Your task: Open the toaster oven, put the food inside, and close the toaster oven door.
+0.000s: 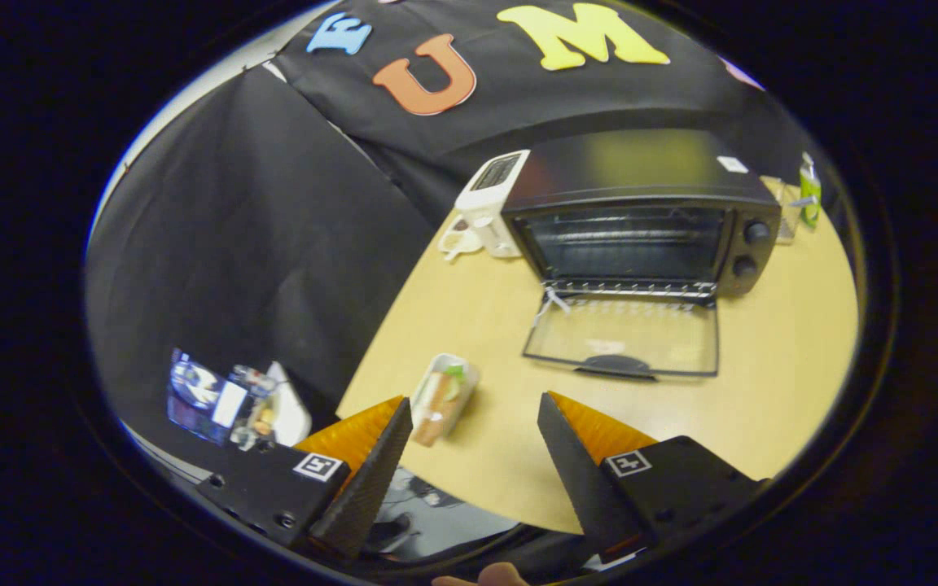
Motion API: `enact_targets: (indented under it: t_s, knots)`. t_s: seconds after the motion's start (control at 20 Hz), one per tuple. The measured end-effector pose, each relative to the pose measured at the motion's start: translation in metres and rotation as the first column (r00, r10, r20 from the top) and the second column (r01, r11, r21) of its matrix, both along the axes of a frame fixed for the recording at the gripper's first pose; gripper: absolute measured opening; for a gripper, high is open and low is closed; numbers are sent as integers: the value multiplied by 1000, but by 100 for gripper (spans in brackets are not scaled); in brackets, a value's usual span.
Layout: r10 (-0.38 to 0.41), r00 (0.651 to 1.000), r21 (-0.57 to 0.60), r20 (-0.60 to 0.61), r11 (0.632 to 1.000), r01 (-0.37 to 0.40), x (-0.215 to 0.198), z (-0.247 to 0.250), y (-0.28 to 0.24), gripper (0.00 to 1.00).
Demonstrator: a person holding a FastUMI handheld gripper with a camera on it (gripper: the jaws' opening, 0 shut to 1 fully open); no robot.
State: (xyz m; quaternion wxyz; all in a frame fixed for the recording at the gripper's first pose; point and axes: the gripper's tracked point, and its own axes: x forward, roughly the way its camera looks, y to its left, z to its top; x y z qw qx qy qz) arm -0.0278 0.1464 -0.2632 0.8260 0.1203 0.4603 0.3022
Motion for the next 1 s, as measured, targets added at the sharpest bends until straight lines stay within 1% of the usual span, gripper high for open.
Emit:
enact_targets:
  t_s: [0.05, 0.15, 0.25, 0.3, 0.35, 0.4, 0.5, 0.6, 0.7, 0.85, 1.0]
  knots:
    - [5, 999, 44, -41, 999, -4, -4, 3, 10, 100]
    - [1, 993, 87, -121, 996, 9, -5, -4, 25, 100]
    - [-17, 980, 91, -198, 995, 36, -5, -26, 37, 100]
    - [-13, 972, 102, -234, 994, 38, -6, -35, 44, 99]
    - [-17, 964, 95, -265, 995, 44, -8, -47, 48, 98]
    - [-25, 957, 76, -290, 996, 49, -7, -62, 52, 94]
    - [-37, 942, 60, -332, 996, 61, -3, -89, 63, 91]
    - [-41, 924, 53, -381, 996, 66, -3, -108, 69, 88]
    - [-52, 905, 57, -422, 995, 83, 0, -123, 78, 85]
    - [-53, 899, 47, -434, 996, 81, 5, -135, 86, 81]
    - [-52, 897, 34, -439, 997, 74, 9, -144, 94, 70]
